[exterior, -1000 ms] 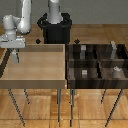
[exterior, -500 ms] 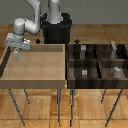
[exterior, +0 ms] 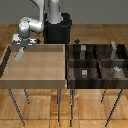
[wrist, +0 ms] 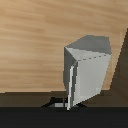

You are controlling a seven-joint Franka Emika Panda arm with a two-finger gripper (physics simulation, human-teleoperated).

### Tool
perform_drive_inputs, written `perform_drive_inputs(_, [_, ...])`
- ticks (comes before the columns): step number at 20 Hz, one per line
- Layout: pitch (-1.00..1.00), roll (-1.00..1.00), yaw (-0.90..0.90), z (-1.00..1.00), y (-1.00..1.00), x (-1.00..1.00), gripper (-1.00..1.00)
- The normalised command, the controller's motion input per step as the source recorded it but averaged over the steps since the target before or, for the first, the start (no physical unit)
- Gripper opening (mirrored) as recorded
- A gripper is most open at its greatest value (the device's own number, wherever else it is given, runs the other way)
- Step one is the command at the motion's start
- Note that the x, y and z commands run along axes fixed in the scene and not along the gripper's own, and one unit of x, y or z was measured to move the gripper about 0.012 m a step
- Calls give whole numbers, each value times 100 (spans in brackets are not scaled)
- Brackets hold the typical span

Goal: Place the milk carton into the appropriate compartment.

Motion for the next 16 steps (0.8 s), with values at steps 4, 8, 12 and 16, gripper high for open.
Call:
perform_drive_inputs(4, [0,0,0,0,0,0,-100])
perform_drive_inputs(8, [0,0,0,0,0,0,-100])
perform_drive_inputs(12, [0,0,0,0,0,0,-100])
perform_drive_inputs(16, [0,0,0,0,0,0,-100])
